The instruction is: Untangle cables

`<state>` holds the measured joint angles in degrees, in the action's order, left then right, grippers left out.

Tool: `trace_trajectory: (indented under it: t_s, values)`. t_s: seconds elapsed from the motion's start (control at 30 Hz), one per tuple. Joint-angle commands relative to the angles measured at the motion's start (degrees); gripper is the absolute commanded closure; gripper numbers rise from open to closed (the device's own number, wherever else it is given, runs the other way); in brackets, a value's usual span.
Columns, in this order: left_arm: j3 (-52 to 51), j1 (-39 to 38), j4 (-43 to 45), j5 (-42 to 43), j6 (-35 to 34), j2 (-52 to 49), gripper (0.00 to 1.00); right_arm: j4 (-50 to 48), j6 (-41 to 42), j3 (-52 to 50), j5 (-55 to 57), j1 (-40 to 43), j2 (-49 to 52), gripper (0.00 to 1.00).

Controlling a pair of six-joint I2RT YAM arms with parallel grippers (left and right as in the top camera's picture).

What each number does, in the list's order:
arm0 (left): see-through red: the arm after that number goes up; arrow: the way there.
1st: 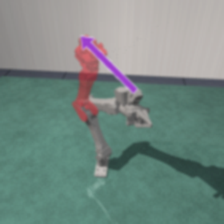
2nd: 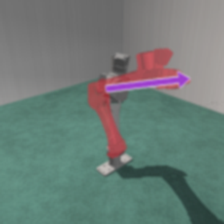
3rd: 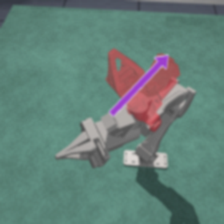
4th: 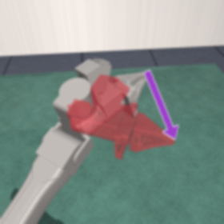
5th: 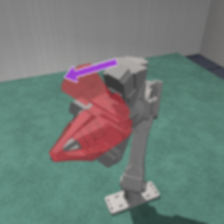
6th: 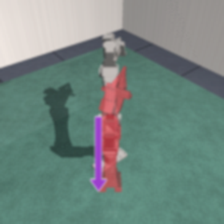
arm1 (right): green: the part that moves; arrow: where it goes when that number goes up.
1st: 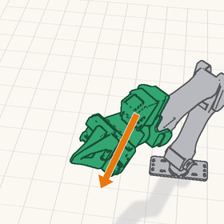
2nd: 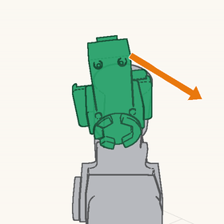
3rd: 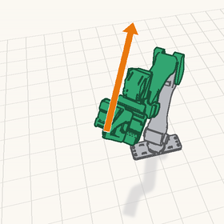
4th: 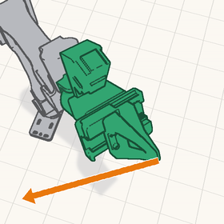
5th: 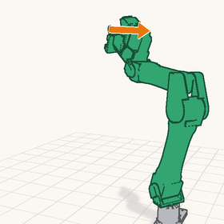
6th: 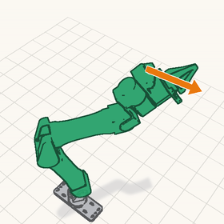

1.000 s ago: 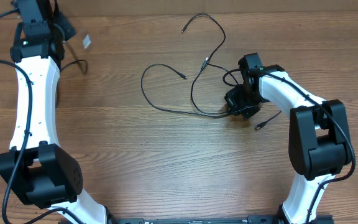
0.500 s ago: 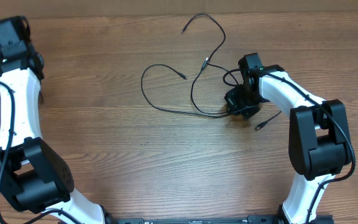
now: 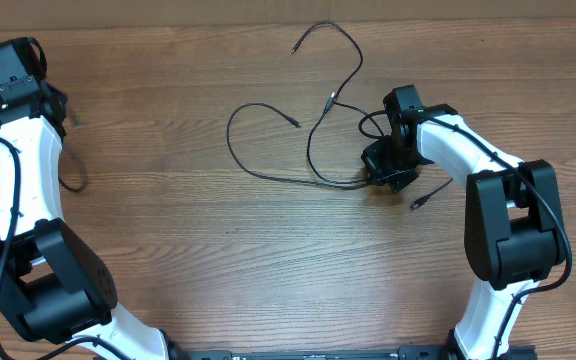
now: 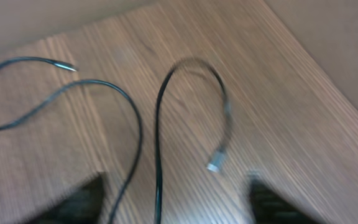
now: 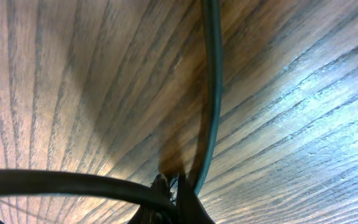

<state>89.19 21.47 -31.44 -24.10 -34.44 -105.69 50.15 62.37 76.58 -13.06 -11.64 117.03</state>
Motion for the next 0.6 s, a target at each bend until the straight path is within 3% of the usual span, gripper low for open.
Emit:
trace_trajectory:
  t_s: [0.0, 0.03, 0.57]
  values:
    - [-0.22, -0.15, 0.42, 5.64, -0.5, 0.04, 0.04, 1.14, 0.63, -4.2, 11.06, 1.22, 5.97, 0.96]
    - [-0.22, -0.17, 0.63, 6.71, -0.5, 0.04, 0.0, 1.14, 0.63, -4.2, 11.06, 1.22, 5.97, 0.96]
    - [-0.22, -2.6, 3.39, 39.08, -0.28, 0.04, 0.0, 0.76, 0.63, -4.2, 11.02, 1.22, 5.97, 0.96]
